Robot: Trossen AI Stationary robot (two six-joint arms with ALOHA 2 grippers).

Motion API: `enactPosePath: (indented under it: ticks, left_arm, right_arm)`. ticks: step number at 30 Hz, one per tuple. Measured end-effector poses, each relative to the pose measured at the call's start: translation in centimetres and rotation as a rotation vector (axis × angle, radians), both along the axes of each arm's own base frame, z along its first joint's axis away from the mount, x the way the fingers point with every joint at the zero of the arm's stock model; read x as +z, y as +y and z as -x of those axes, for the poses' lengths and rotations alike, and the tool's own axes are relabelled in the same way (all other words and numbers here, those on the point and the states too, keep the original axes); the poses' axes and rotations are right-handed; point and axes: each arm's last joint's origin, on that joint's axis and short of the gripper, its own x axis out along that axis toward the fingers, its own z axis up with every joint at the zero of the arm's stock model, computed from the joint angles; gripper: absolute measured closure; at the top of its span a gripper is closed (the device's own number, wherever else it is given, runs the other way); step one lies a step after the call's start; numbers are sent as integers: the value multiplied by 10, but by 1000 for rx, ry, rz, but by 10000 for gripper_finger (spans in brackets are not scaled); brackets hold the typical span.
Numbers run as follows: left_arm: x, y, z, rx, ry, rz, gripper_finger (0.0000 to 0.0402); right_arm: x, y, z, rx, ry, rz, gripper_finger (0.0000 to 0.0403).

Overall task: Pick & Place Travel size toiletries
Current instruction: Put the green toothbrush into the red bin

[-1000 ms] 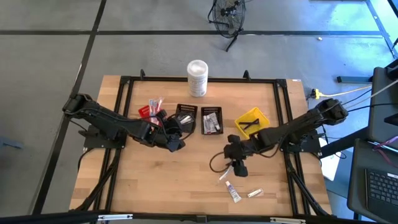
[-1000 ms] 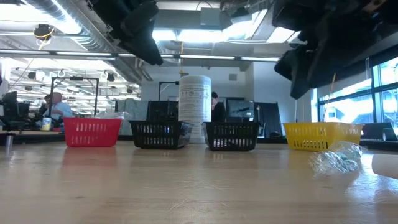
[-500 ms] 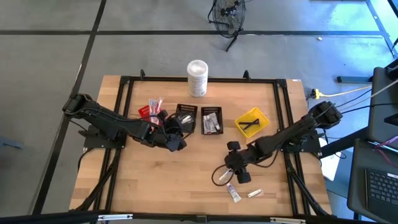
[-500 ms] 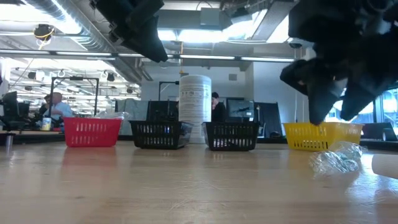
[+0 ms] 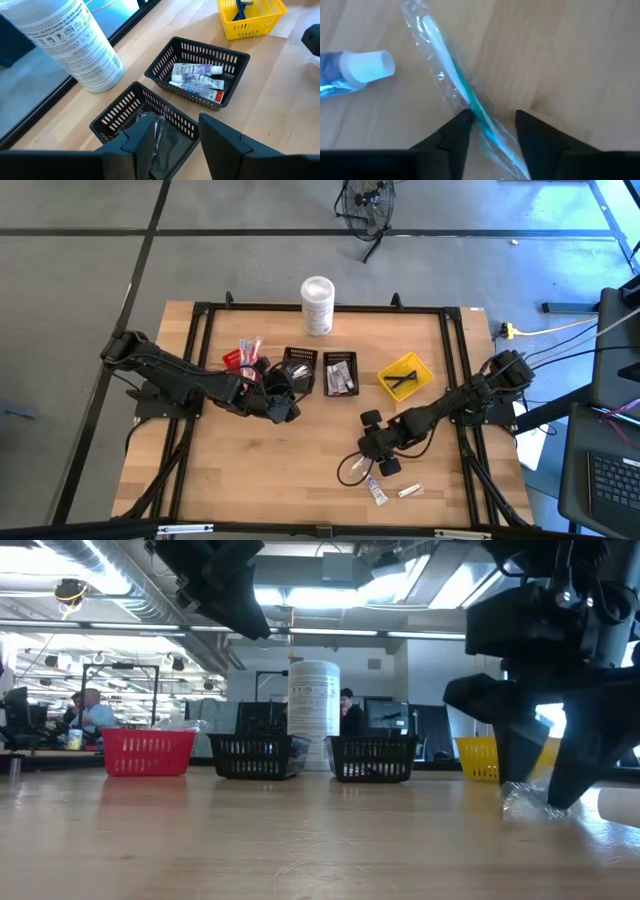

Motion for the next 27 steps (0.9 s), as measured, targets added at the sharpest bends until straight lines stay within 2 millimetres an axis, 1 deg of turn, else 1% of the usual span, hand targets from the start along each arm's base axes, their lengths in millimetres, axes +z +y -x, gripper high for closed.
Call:
enactPosePath:
  ticks: [6, 8, 10, 13, 16, 19, 20, 22, 24, 27]
  left_arm:
    - [0, 0, 0, 0, 0, 0, 254]
    - [0, 0, 0, 0, -1, 1, 254]
    - [0, 0, 0, -3, 1, 6, 254]
    - [0, -1, 0, -15, 5, 20, 254]
    - [0, -1, 0, -15, 5, 20, 254]
    - [0, -1, 0, -9, -3, 27, 254]
    - [0, -1, 0, -2, -9, 34, 254]
    - [0, -1, 0, 19, -28, 21, 254]
    - [3, -4, 2, 36, -40, -38, 254]
    - [10, -9, 8, 17, -44, -109, 254]
  right_arm:
    - [-1, 1, -2, 5, -14, -25, 357]
    - [0, 2, -3, -9, -19, -41, 383]
    - [1, 2, -4, -19, -40, -61, 384]
    - [7, 3, -7, -44, -90, -93, 363]
    - [23, 1, -9, -74, -186, -82, 358]
    - [40, -4, -9, -130, -289, -22, 380]
    - [49, -6, -8, -154, -335, 3, 387]
    - [67, -11, -4, -198, -430, 53, 387]
    - [87, -16, 1, -222, -513, 88, 382]
    - [118, -24, 13, -239, -634, 113, 374]
